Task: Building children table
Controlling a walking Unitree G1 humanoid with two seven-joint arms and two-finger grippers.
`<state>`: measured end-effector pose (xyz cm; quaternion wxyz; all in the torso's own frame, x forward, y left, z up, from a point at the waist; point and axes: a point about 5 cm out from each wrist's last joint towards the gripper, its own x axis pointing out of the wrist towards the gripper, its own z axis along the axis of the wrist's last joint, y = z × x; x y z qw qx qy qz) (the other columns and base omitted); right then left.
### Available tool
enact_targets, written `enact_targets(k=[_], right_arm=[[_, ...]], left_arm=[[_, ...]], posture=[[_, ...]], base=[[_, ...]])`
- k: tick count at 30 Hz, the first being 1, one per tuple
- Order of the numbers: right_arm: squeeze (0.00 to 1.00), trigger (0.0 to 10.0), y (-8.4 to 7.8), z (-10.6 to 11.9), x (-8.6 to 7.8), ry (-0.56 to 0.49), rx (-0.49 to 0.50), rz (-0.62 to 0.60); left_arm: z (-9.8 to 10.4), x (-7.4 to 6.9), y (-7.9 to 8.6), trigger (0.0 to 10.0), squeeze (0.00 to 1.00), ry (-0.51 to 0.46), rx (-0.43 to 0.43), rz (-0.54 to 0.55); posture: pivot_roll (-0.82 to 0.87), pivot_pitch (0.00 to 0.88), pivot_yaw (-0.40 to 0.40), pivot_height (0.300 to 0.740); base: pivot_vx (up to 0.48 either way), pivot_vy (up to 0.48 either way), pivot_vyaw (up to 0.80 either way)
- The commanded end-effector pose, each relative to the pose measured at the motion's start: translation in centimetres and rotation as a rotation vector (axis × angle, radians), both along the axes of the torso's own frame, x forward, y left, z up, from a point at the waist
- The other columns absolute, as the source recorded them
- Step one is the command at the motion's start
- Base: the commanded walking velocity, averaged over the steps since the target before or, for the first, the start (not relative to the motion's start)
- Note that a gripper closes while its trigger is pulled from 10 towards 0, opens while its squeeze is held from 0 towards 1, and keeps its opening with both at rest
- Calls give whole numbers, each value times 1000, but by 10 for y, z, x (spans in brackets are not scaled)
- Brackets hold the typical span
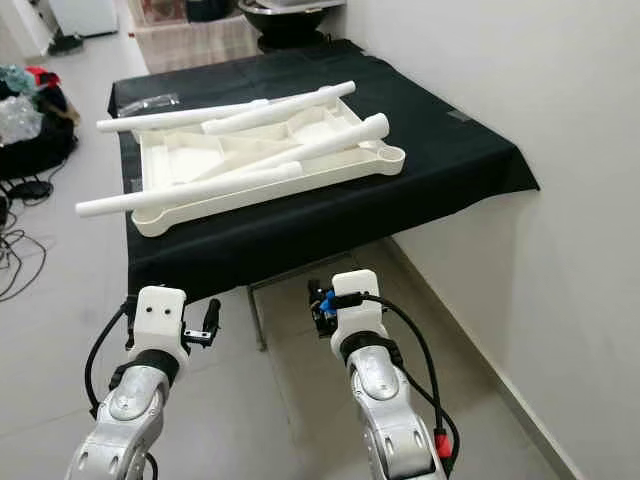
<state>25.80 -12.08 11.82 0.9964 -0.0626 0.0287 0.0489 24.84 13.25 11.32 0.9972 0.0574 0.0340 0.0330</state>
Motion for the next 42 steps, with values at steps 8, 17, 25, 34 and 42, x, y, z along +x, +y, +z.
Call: enact_targets(k=[8, 17, 25, 34, 42], right_arm=[[0, 10000, 1, 8, 7, -61, -12, 56], [0, 10000, 2, 5, 1, -69, -6, 31], [0, 10000, -3, 4, 7, -58, 0, -9], [0, 10000, 4, 11, 3, -103, 21, 39], [251, 10000, 2, 33, 14, -190, 10, 29]], left_arm=[[3, -3, -8, 10000, 0, -57, 8, -55], [0, -3, -15, 10000, 0, -38, -7, -92], [0, -4, -15, 10000, 0, -51, -10, -89], [3, -5, -17, 10000, 0, -61, 4, -96], [29, -1, -21, 10000, 0, -155, -21, -100]], posture=[[-38, 0, -23, 740], [-55, 0, -11, 740], [-51, 0, -17, 740], [-45, 0, -14, 740], [-45, 0, -12, 740]], base=[[0, 0, 0], [0, 0, 0], [0, 0, 403], [0, 0, 0], [0, 0, 0]])
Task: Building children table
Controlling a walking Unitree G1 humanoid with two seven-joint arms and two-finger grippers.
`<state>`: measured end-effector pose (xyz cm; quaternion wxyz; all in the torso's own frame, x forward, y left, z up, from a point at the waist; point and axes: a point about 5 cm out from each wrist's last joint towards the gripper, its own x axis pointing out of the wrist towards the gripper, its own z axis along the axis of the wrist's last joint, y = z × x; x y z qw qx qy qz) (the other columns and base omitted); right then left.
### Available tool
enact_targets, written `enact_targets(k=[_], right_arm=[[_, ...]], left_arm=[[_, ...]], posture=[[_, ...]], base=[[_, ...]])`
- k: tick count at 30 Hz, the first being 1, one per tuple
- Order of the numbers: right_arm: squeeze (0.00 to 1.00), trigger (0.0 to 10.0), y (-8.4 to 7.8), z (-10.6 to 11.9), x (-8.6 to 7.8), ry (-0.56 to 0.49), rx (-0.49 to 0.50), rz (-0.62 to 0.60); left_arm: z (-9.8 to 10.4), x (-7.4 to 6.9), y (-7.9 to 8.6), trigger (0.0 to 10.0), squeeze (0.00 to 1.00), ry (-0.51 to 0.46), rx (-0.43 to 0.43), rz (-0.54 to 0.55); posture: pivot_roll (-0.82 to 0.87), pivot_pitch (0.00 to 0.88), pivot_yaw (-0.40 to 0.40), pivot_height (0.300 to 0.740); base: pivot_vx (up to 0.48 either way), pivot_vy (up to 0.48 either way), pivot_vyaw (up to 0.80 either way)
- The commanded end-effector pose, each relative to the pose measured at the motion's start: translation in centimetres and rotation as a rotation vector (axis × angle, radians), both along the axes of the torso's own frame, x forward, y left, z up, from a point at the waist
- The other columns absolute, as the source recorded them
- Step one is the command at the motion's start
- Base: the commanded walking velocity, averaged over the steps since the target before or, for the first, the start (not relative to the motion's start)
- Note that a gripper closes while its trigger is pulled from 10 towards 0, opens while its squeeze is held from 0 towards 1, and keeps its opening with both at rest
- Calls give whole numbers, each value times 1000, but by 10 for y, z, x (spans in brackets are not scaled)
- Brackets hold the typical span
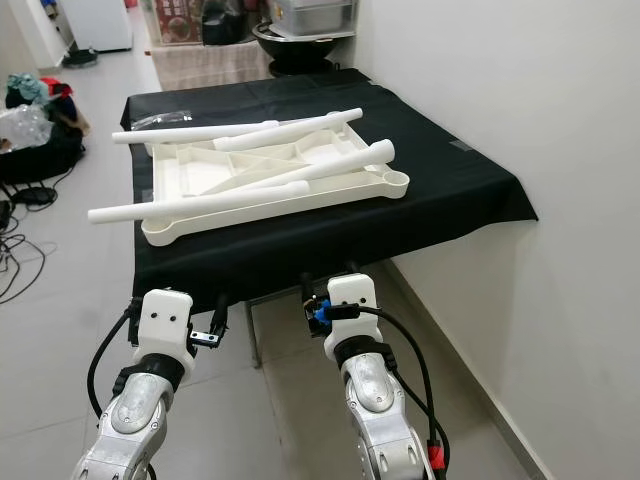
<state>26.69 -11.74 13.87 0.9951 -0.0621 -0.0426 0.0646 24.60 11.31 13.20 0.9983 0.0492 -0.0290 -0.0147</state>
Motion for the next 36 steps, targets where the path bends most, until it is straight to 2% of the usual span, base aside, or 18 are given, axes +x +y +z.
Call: enact_targets(k=[1, 2, 5, 6, 13, 36], right_arm=[[251, 10000, -2, 12, 5, -49, 3, -12], [1000, 10000, -3, 23, 13, -80, 21, -10], [1000, 10000, -2, 29, 15, -100, -6, -4], [0, 10000, -2, 31, 15, -108, -17, -11], [0, 10000, -1, 33, 16, -113, -5, -9], [0, 10000, -3, 38, 24, -113, 2, 17]], left_arm=[[11, 2, -2, 10000, 0, -34, -8, 2], [17, 4, -3, 10000, 0, -56, -14, -1], [20, 5, -2, 10000, 0, -64, -8, 9], [22, 7, -1, 10000, 0, -70, -6, 19], [30, 11, 3, 10000, 0, -97, 5, 26], [37, 13, 5, 10000, 0, -109, 1, 21]], posture=[[-45, 0, -12, 740], [-44, 0, -14, 740], [-45, 0, -14, 740], [-44, 0, -16, 740], [-41, 0, -20, 740], [-42, 0, -21, 740]], base=[[0, 0, 0], [0, 0, 0], [0, 0, 0], [0, 0, 0], [0, 0, 0], [349, 0, 0]])
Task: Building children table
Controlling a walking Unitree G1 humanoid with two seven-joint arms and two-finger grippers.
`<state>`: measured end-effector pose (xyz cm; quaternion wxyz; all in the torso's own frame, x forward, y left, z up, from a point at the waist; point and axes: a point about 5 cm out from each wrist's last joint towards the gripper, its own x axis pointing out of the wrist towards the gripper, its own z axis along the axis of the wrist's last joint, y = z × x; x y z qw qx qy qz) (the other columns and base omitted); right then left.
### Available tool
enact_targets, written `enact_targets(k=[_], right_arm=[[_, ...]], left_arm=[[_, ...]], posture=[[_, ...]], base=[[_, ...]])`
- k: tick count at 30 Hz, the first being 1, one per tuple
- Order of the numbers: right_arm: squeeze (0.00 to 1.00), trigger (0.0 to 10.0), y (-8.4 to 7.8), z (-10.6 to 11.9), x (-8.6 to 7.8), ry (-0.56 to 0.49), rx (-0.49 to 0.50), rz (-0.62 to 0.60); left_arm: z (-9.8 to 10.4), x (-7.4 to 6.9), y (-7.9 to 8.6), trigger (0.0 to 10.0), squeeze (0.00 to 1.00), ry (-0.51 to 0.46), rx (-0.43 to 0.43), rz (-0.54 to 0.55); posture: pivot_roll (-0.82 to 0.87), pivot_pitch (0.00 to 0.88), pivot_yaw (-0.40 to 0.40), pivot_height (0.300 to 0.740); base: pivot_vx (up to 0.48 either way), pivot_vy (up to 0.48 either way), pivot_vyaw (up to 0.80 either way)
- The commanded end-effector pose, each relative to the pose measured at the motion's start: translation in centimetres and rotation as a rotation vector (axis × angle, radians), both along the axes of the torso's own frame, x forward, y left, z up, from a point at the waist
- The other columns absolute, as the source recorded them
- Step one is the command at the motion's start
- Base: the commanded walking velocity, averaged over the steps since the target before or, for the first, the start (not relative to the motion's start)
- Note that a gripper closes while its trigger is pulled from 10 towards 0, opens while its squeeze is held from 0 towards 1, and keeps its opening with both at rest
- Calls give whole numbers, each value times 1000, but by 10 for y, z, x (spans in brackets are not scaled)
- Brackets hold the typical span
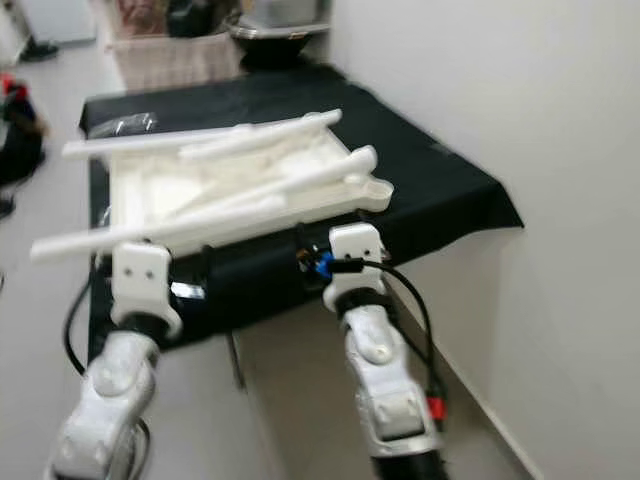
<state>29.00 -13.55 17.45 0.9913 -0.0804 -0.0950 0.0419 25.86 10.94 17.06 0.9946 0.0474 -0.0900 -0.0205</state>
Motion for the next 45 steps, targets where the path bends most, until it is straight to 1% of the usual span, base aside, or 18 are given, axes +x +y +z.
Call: enact_targets(k=[1, 10, 12, 16, 19, 24, 27, 28, 30, 32, 35, 37, 38, 39, 40, 42, 43, 45], right_arm=[[0, 10000, 14, 4, 1, -9, 33, 59], [0, 10000, 14, 8, 1, -20, 73, 50], [0, 10000, 14, 14, 4, -41, 81, 60], [0, 10000, 14, 23, 6, -75, 61, 78], [0, 10000, 14, 30, 13, -97, 16, 88], [0, 10000, 12, 39, 22, -107, -10, 100], [0, 10000, 14, 50, 43, -58, -96, 134], [0, 10000, 15, 53, 52, -6, -135, 164], [0, 10000, 15, 53, 55, 8, -143, 170], [0, 10000, 15, 58, 67, 61, -192, 196], [0, 10000, 17, 65, 73, 61, -196, 220], [0, 10000, 26, 78, 88, 96, -182, 288], [0, 10000, 26, 78, 88, 96, -182, 288], [0, 10000, 32, 82, 94, 120, -186, 331], [0, 10000, 41, 83, 97, 156, -229, 415], [0, 10000, 41, 83, 97, 156, -229, 415], [0, 10000, 51, 84, 99, 197, -268, 516], [0, 10000, 51, 84, 99, 197, -268, 516]], left_arm=[[-1, 0, 8, 10000, 0, 9, 3, 39], [3, 1, 5, 10000, 0, -9, -3, 33], [6, 2, 4, 10000, 0, -12, -17, 38], [8, 2, 3, 10000, 0, -14, -30, 37], [6, 2, 4, 10000, 0, 3, -52, 31], [7, 2, 5, 10000, 0, 10, -76, 31], [12, 5, 5, 10000, 0, 2, -92, 28], [11, 3, 5, 10000, 0, 8, -105, 18], [10, 2, 4, 10000, 0, 13, -112, 14], [7, 1, 2, 10000, 0, 36, -143, 3], [7, 0, 0, 10000, 0, 40, -142, -9], [3, -4, -4, 10000, 0, 62, -158, -42], [3, -4, -4, 10000, 0, 62, -158, -42], [1, -6, -6, 10000, 0, 73, -166, -54], [-1, -8, -7, 10000, 0, 83, -169, -57], [-1, -8, -7, 10000, 0, 83, -169, -57], [-2, -9, -7, 10000, 0, 90, -170, -62], [-2, -9, -7, 10000, 0, 90, -170, -62]], posture=[[-41, 0, -21, 740], [-39, 0, -21, 740], [-38, 0, -19, 740], [-40, 0, -19, 740], [-39, 0, -21, 740], [-37, 0, -25, 740], [-32, 0, -23, 740], [-37, 0, -23, 740], [-37, 0, -23, 740], [-34, 0, -34, 740], [-37, 0, -37, 740], [-39, 0, -51, 740], [-39, 0, -51, 740], [-38, 0, -57, 740], [-39, 0, -66, 740], [-39, 0, -66, 740], [-42, 0, -74, 740], [-42, 0, -74, 740]], base=[[349, 0, 0], [314, 0, 0], [0, 0, 0], [0, 0, 0], [0, 0, 800], [0, 0, 800], [0, 0, 800], [0, 0, 638], [0, 0, 638], [0, 0, 569], [0, 0, 565], [0, 0, 0], [0, 0, 0], [0, 0, 0], [0, 0, 0], [0, 0, 0], [0, 0, 0], [0, 0, 0]])
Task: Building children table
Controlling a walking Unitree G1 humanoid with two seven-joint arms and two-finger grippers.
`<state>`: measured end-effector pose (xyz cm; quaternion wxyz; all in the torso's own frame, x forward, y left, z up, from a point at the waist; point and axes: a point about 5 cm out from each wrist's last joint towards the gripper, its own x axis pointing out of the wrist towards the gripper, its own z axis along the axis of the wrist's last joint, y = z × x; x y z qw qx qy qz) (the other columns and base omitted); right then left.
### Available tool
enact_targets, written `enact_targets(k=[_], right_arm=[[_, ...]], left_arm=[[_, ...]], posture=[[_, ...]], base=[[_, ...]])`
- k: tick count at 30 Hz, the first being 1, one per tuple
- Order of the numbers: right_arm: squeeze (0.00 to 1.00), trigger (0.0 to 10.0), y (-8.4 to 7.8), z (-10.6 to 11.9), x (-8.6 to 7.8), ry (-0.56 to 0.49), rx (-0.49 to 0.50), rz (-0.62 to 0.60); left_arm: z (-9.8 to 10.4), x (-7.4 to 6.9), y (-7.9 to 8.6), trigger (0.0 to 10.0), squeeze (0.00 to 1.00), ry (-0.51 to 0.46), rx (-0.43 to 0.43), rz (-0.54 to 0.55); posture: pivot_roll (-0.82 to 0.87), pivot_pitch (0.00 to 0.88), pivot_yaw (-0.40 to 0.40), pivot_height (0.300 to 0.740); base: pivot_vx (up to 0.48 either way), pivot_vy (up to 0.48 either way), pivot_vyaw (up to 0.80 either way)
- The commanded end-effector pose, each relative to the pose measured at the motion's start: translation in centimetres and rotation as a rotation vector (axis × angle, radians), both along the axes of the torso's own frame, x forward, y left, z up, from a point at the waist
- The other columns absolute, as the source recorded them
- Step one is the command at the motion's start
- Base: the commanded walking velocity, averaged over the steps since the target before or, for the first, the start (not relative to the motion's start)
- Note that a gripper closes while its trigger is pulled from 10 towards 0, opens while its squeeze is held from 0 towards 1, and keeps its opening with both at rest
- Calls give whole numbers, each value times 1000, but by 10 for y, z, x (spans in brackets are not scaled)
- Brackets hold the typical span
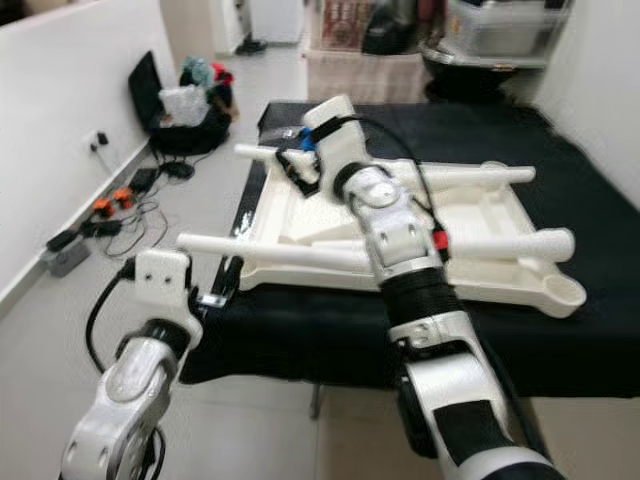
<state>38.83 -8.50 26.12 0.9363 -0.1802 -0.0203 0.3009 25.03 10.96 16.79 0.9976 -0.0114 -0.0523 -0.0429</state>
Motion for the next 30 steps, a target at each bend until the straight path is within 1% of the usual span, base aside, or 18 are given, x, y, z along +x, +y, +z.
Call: enact_targets(k=[1, 2, 3, 4, 5, 6, 7, 8, 10, 11, 12, 13, 17, 19, 20, 22, 29, 30], right_arm=[[0, 10000, 12, -5, 3, 85, -103, 131], [0, 10000, 20, -6, 4, 137, -184, 207], [0, 10000, 20, -6, 4, 137, -184, 207], [0, 10000, 25, -6, 6, 170, -259, 237], [0, 10000, 25, -6, 6, 170, -259, 237], [0, 10000, 30, -6, 8, 196, -309, 253], [0, 10000, 33, -5, 9, 207, -330, 258], [0, 10000, 33, -5, 9, 207, -330, 258], [0, 10000, 41, -6, 10, 228, -392, 280], [0, 10000, 41, -6, 10, 228, -392, 280], [0, 10000, 48, -9, 10, 246, -463, 304], [0, 10000, 48, -9, 10, 246, -463, 304], [0, 10000, 55, -16, 7, 286, -512, 333], [0, 10000, 56, -21, 6, 309, -558, 351], [0, 10000, 56, -21, 6, 309, -558, 351], [0, 10000, 56, -26, 5, 329, -605, 352], [0, 10000, 58, -28, 6, 328, -619, 332], [0, 10000, 63, -27, 6, 317, -608, 312]], left_arm=[[-1, -3, -6, 10000, 0, 24, -65, -15], [-2, -5, -7, 10000, 0, 32, -70, -29], [-2, -5, -7, 10000, 0, 32, -70, -29], [-3, -8, -9, 10000, 0, 43, -77, -43], [-3, -8, -9, 10000, 0, 43, -77, -43], [-3, -10, -11, 10000, 0, 49, -84, -54], [-3, -12, -13, 10000, 0, 51, -89, -60], [-3, -12, -13, 10000, 0, 51, -89, -60], [-4, -16, -17, 10000, 0, 63, -96, -75], [-4, -16, -17, 10000, 0, 63, -96, -75], [-3, -21, -21, 10000, 0, 70, -103, -83], [-3, -21, -21, 10000, 0, 70, -103, -83], [-2, -26, -24, 10000, 0, 75, -109, -92], [-3, -29, -26, 10000, 0, 81, -112, -98], [-3, -29, -26, 10000, 0, 81, -112, -98], [-4, -33, -29, 10000, 0, 89, -115, -100], [-5, -35, -31, 10000, 0, 97, -121, -100], [-4, -38, -34, 10000, 0, 102, -129, -96]], posture=[[-42, 0, -86, 740], [-44, 10, -94, 740], [-44, 10, -94, 740], [-50, 20, -101, 740], [-50, 20, -101, 740], [-54, 30, -112, 740], [-54, 30, -112, 740], [-54, 30, -112, 740], [-59, 54, -130, 740], [-59, 54, -130, 740], [-61, 67, -143, 740], [-61, 67, -143, 740], [-65, 84, -162, 740], [-75, 95, -175, 740], [-75, 95, -175, 740], [-78, 100, -186, 740], [-80, 101, -201, 740], [-78, 106, -212, 740]], base=[[0, 0, 0], [0, 0, 0], [0, 0, 0], [0, 0, 0], [0, 0, 0], [0, 0, 0], [0, 0, 0], [0, 0, 0], [0, 0, 0], [0, 0, 0], [0, 0, 0], [0, 0, 0], [0, 0, 0], [0, 0, 0], [0, 0, 0], [0, 0, 0], [0, 0, 0], [0, 0, 0]])
